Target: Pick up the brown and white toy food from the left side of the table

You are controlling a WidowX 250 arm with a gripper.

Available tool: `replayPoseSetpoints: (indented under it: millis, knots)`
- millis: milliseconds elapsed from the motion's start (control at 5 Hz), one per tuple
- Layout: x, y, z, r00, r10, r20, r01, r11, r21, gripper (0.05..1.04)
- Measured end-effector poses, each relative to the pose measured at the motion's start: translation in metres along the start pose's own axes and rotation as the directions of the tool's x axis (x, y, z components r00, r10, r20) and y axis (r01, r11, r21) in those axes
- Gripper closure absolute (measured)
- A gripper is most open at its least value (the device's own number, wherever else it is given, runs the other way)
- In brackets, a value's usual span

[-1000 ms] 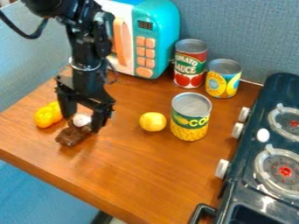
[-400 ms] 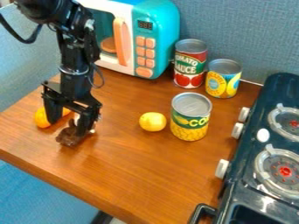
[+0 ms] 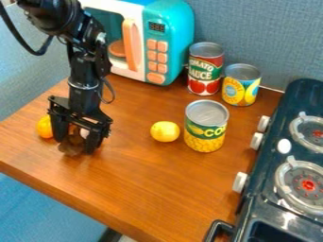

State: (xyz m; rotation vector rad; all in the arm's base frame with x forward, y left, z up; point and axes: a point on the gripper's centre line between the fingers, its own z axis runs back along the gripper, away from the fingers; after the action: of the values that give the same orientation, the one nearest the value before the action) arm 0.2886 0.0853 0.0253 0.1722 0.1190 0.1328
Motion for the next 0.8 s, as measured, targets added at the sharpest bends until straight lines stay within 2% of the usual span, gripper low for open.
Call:
replayPoseSetpoints:
  millis: [200,400,600,800]
  knots:
    - [0.0020,-0.0048,-0.0021,1.000,0.016,0.021,-0.015,1.000,-0.027,0.083]
    - [0.0047,-0.0095,-0.0056,0.999,0.036,0.029,-0.034,0.998,-0.054,0.138]
    - [0.0054,-0.0123,-0.0060,0.998,0.063,0.028,-0.061,0.996,-0.072,0.413]
    - [0.0041,-0.0143,-0.0075,0.995,0.093,0.037,-0.089,0.991,-0.101,0.640]
